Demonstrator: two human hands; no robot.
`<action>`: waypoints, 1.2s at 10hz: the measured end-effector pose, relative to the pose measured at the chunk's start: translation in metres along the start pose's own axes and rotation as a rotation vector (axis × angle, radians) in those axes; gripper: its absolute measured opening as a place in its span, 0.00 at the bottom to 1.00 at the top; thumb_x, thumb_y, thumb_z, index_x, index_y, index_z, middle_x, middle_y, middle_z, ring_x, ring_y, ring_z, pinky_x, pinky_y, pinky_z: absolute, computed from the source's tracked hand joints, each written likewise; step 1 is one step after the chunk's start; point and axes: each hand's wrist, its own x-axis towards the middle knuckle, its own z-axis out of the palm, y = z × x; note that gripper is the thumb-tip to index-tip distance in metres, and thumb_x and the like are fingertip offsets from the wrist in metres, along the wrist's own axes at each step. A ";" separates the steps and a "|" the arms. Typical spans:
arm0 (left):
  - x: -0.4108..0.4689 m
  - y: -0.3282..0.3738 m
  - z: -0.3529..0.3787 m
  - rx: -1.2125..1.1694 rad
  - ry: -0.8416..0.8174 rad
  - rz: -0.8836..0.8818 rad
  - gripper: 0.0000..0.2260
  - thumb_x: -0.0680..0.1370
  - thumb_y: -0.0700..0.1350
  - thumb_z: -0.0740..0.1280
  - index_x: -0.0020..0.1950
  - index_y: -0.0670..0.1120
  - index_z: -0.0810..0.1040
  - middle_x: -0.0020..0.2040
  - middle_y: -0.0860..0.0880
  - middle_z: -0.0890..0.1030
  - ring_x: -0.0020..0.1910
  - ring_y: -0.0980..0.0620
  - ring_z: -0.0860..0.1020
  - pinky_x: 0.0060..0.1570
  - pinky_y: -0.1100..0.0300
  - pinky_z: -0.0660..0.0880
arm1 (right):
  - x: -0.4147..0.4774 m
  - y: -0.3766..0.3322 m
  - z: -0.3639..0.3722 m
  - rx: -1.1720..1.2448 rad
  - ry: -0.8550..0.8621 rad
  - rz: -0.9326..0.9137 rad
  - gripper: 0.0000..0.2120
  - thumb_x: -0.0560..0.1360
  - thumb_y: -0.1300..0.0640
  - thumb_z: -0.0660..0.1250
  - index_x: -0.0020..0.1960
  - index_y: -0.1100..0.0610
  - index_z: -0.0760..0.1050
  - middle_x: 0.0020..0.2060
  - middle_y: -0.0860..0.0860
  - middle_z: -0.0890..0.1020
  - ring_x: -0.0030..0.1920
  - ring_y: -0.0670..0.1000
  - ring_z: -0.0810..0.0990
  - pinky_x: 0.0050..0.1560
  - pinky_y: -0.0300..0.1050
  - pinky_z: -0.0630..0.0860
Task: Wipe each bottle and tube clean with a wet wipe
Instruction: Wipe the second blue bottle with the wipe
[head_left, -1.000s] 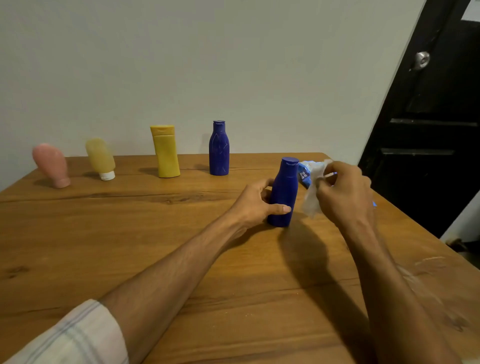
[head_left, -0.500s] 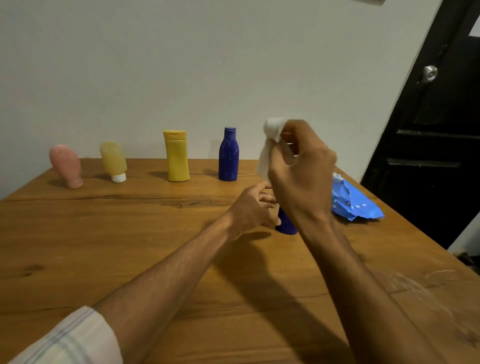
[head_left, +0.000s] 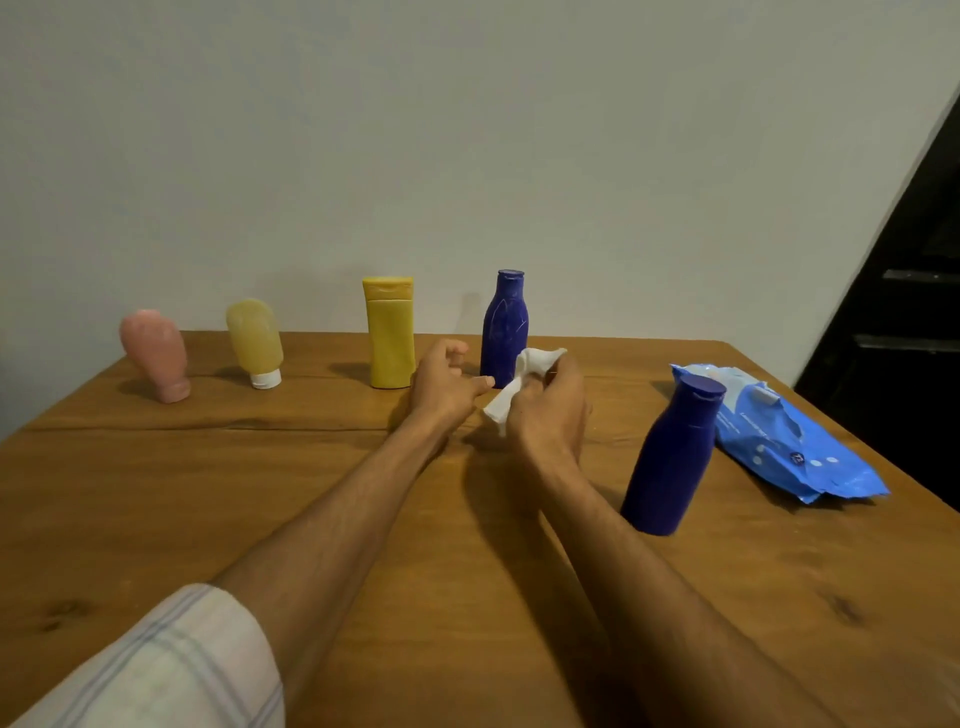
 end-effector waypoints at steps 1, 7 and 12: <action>0.004 0.014 0.000 0.003 -0.020 -0.004 0.31 0.73 0.39 0.75 0.73 0.45 0.67 0.72 0.46 0.71 0.68 0.47 0.73 0.57 0.57 0.76 | 0.018 0.003 0.009 0.023 0.064 0.056 0.09 0.79 0.65 0.57 0.56 0.53 0.68 0.50 0.48 0.74 0.51 0.49 0.75 0.44 0.41 0.73; 0.016 0.022 0.016 -0.014 -0.103 0.040 0.23 0.71 0.37 0.76 0.64 0.41 0.74 0.60 0.43 0.81 0.55 0.44 0.82 0.53 0.51 0.81 | 0.042 0.023 0.028 0.120 0.107 0.191 0.11 0.81 0.63 0.56 0.60 0.51 0.66 0.50 0.47 0.72 0.50 0.48 0.76 0.43 0.37 0.76; -0.092 0.092 -0.057 -0.240 -0.023 0.065 0.18 0.74 0.45 0.73 0.61 0.47 0.73 0.50 0.51 0.78 0.44 0.52 0.80 0.35 0.70 0.77 | -0.033 -0.037 -0.007 0.245 0.080 -0.117 0.08 0.79 0.58 0.61 0.57 0.49 0.68 0.56 0.49 0.74 0.54 0.49 0.78 0.46 0.41 0.81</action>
